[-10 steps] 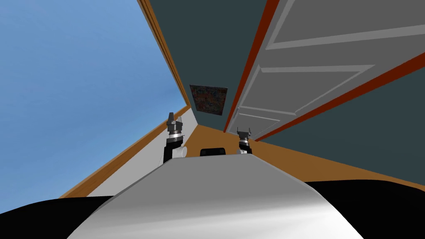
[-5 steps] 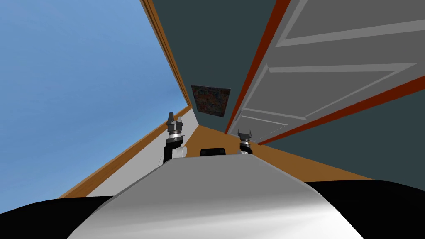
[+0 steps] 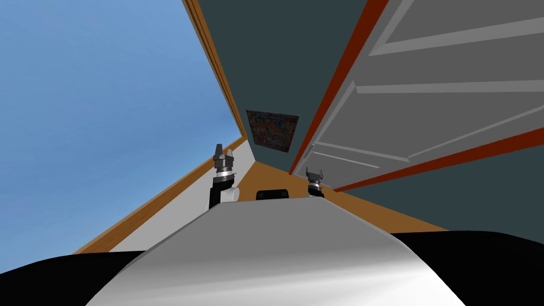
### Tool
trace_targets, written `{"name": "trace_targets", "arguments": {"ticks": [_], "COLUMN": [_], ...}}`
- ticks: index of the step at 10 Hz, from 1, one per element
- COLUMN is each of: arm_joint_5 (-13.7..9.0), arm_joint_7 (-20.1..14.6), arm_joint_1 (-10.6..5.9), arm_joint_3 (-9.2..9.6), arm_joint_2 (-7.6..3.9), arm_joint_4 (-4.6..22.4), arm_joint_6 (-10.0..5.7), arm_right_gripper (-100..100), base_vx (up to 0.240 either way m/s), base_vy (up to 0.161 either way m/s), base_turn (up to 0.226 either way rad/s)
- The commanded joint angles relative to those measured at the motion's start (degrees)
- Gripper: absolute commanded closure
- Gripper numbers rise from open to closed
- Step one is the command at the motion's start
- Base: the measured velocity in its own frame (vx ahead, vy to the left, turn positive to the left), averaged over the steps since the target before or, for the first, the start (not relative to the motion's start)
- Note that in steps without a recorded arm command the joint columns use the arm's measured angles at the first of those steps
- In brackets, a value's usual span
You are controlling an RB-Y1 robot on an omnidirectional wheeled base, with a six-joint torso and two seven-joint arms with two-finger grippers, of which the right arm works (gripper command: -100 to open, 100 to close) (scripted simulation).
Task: Pull the door open
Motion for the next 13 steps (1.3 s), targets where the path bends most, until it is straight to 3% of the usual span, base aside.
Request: {"name": "trace_targets", "arguments": {"ticks": [1,12,13], "arm_joint_5": [-0.9,-8.4,-8.0], "arm_joint_7": [-1.7,-13.9,-13.2], "arm_joint_1": [-0.28,-1.36,-1.41], "arm_joint_3": [0.11,0.65,0.55], "arm_joint_2": [-0.19,-2.12,-2.08], "arm_joint_4": [1.7,12.3,11.7], "arm_joint_6": [-0.44,-2.75,-2.49], "arm_right_gripper": [-100,-100,-100], "base_vx": [0.121,0.118,0.043], "base_vy": [-0.030,-0.039,-0.020], "base_turn": [0.073,0.083,0.018]}}
